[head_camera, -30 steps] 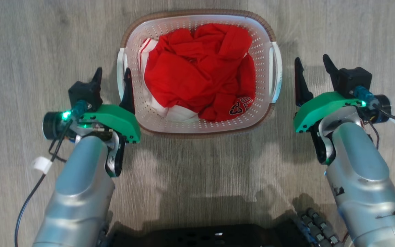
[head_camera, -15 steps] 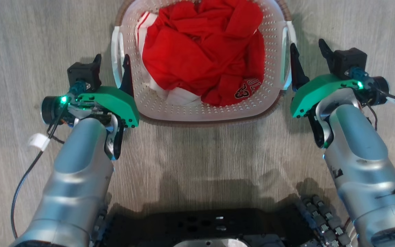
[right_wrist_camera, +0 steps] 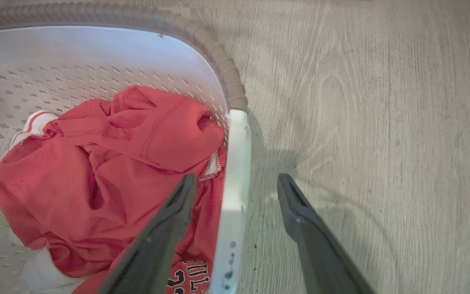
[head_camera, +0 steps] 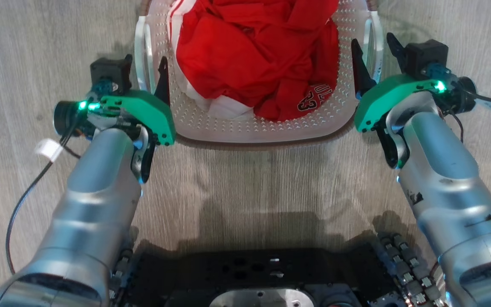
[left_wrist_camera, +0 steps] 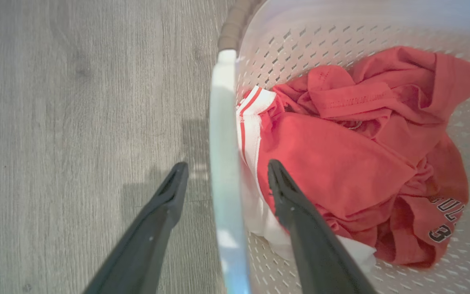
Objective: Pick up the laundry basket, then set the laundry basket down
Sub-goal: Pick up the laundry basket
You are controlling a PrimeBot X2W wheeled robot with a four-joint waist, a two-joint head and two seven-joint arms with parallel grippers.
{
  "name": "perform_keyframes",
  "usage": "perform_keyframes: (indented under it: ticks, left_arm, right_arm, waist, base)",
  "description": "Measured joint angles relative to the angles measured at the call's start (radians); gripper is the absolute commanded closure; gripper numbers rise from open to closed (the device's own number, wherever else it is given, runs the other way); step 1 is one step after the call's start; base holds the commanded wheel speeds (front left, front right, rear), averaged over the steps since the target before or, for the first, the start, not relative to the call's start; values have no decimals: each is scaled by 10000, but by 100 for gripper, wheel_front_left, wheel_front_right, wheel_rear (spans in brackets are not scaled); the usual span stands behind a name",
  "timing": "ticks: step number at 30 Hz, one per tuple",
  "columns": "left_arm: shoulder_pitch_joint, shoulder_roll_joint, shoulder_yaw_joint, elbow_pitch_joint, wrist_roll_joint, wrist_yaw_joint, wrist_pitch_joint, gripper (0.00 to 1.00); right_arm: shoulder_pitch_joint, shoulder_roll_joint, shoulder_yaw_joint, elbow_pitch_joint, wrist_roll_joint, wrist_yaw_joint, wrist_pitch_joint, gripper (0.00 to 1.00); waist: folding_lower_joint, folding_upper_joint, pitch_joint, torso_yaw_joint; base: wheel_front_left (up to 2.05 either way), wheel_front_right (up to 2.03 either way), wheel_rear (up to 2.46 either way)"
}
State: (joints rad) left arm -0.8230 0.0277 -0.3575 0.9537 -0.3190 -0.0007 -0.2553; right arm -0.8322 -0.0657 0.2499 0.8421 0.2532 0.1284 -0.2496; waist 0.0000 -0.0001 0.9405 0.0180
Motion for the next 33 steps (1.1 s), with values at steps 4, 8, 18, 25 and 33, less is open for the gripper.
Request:
perform_keyframes:
  ticks: [4,8,18,25,33]
  left_arm:
    - [-258,-6,-293,238,-217,-4,0,0]
    - [-431,-8,-579,506,-430,-4,0,0]
    - [-790,-12,-1244,1026,-947,10,0,14]
    - [-870,-15,-1682,1070,-1275,102,0,100]
    - [-889,-56,-2253,1227,-1906,198,-12,100]
  right_arm:
    - [-174,-8,209,253,207,0,0,0]
    - [-321,-12,410,441,343,0,0,0]
    - [-554,-15,853,1047,690,0,0,12]
    - [-1024,-25,1101,1684,926,0,0,74]
    - [-1349,-38,1484,2577,1429,-2,-84,100]
  waist:
    - [0,0,145,12]
    - [0,0,209,10]
    - [0,1,260,57]
    - [0,1,276,145]
    - [0,1,100,220]
  base:
    - [0,0,0]
    - [0,0,0]
    - [0,0,0]
    - [0,0,0]
    - [0,0,0]
